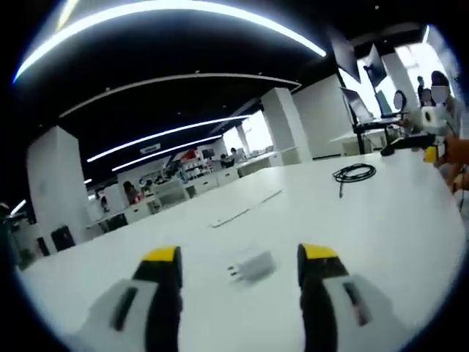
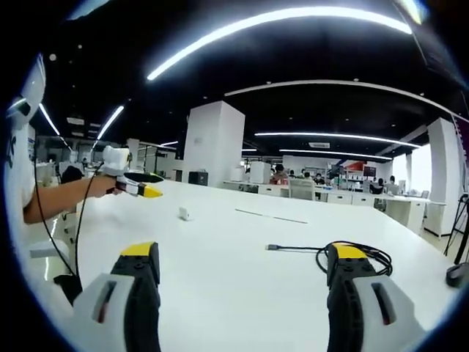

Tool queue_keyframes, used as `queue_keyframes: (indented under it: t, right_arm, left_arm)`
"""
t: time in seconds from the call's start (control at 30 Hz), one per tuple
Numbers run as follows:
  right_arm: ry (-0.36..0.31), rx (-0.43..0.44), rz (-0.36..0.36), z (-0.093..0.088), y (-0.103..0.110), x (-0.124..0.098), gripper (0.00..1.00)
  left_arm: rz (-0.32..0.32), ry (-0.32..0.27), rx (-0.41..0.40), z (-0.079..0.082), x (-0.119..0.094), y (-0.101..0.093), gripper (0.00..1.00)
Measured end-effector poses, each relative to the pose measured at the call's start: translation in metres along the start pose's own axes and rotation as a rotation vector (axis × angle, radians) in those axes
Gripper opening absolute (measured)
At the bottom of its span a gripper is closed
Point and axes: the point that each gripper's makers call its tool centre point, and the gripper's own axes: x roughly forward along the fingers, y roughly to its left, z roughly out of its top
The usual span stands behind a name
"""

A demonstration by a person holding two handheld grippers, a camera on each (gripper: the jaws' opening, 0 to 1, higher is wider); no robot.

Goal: Plug the desk Type‑C cable into the charger adapter.

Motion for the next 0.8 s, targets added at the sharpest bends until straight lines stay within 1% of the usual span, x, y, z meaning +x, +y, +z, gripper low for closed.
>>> queue_keyframes:
  t: [0.03,0.1,0.2,0.33,0.4,0.6,0.7,0.8]
  right_arm:
    - [0.0,0.0,0.0,0.0,0.0,0.0,0.96]
    - [0.001,0.004,0.001,-0.001,0.001,0.0,0.96]
    - [0.005,0.006,0.003,-0.003,0.002,0.001,0.96]
    - [0.009,0.008,0.008,-0.005,0.004,0.001,0.96]
    - [0.008,0.01,0.009,-0.005,0.004,0.001,0.95]
    - [0.015,0.012,0.012,-0.008,0.003,0.001,0.95]
    - [0.018,0.011,0.013,-0.009,0.003,0.001,0.95]
    - [0.02,0.013,0.015,-0.01,0.003,0.002,0.95]
  left_arm:
    - [-0.001,0.0,0.001,0.0,0.0,0.0,0.59]
    - [-0.025,0.005,0.038,0.003,0.006,0.0,0.56]
    - [-0.048,0.01,0.074,0.006,0.014,0.0,0.55]
    - [-0.084,0.062,0.112,-0.001,0.026,0.002,0.53]
    - [-0.107,0.073,0.13,-0.004,0.031,0.001,0.51]
    - [-0.144,0.12,0.152,-0.013,0.046,0.004,0.48]
    - [-0.164,0.13,0.169,-0.015,0.052,0.005,0.46]
    - [-0.207,0.171,0.185,-0.022,0.057,0.003,0.42]
